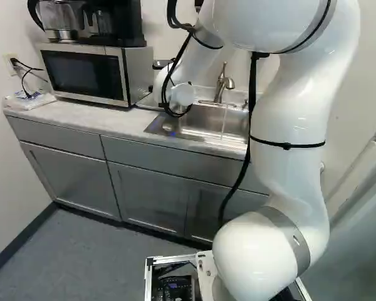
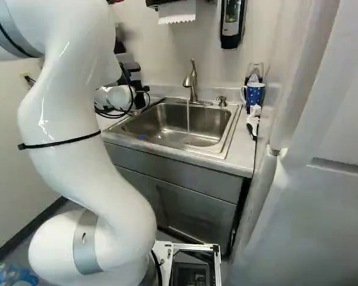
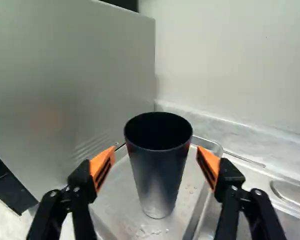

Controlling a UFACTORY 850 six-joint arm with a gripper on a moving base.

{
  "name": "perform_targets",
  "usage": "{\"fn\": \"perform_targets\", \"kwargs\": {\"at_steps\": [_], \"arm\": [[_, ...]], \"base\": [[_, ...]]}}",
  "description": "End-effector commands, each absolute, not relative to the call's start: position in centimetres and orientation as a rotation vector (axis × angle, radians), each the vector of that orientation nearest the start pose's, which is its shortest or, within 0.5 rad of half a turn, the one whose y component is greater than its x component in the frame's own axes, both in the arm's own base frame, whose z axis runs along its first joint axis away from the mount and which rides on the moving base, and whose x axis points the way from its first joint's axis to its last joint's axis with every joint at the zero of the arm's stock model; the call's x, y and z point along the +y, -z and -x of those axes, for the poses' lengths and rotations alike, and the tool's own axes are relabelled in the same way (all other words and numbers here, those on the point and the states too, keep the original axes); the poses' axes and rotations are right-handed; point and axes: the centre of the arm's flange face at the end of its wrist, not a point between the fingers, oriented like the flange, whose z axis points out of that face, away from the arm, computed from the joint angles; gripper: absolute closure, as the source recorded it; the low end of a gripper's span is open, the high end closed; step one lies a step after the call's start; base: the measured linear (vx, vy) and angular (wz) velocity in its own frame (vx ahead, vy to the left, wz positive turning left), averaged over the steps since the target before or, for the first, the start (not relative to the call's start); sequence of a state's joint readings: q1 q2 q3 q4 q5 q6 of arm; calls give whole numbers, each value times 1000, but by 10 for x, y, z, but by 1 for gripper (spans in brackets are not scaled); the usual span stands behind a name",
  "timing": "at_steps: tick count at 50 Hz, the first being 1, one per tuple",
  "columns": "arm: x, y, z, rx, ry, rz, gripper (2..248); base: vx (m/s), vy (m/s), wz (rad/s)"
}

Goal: Rinse the cup and place it in the tray

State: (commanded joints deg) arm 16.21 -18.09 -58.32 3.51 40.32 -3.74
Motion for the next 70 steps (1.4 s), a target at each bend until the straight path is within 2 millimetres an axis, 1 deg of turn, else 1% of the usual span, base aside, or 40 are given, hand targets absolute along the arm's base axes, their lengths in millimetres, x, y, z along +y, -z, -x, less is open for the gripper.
{"fn": "perform_targets", "kwargs": {"at_steps": [1,2,7,41,70], "arm": [[164,-492,-577,-307,1933,2276,42],[164,-492,-577,-307,1933,2276,6],[164,-492,-577,-306,1934,2274,3],[163,-527,-575,-296,1997,2211,3],[163,-552,-572,-301,1961,2240,3]], "base": [[0,0,0],[0,0,0],[0,0,0],[0,0,0],[0,0,0]]}}
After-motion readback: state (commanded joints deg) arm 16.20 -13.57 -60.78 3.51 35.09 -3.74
